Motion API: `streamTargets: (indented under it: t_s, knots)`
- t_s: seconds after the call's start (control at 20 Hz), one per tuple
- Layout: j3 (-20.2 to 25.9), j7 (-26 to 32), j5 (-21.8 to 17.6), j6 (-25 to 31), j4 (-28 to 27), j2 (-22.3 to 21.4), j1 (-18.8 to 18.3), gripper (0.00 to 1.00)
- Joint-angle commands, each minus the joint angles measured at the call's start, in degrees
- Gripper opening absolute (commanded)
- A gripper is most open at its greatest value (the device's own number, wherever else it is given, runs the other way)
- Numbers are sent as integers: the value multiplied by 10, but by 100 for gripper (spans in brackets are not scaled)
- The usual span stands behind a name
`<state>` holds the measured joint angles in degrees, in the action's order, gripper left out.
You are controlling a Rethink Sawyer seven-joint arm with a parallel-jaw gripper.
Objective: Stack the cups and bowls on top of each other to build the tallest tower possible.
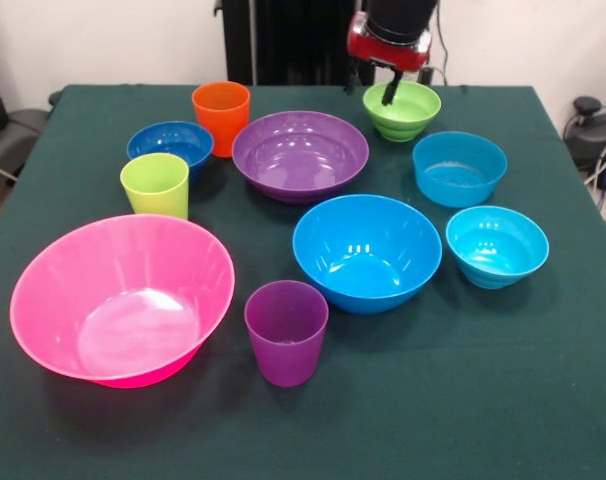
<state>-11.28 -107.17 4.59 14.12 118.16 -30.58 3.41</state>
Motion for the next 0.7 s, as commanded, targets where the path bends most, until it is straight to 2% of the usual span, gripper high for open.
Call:
streamTargets:
  t_s: [0.05,0.45,0.7]
  knots:
    - [48,-47,-1,58,-44,-17,-24,100]
    - [93,-40,7,64,-52,-33,-67,100]
    - [83,-48,11,91,-91,-33,-56,100]
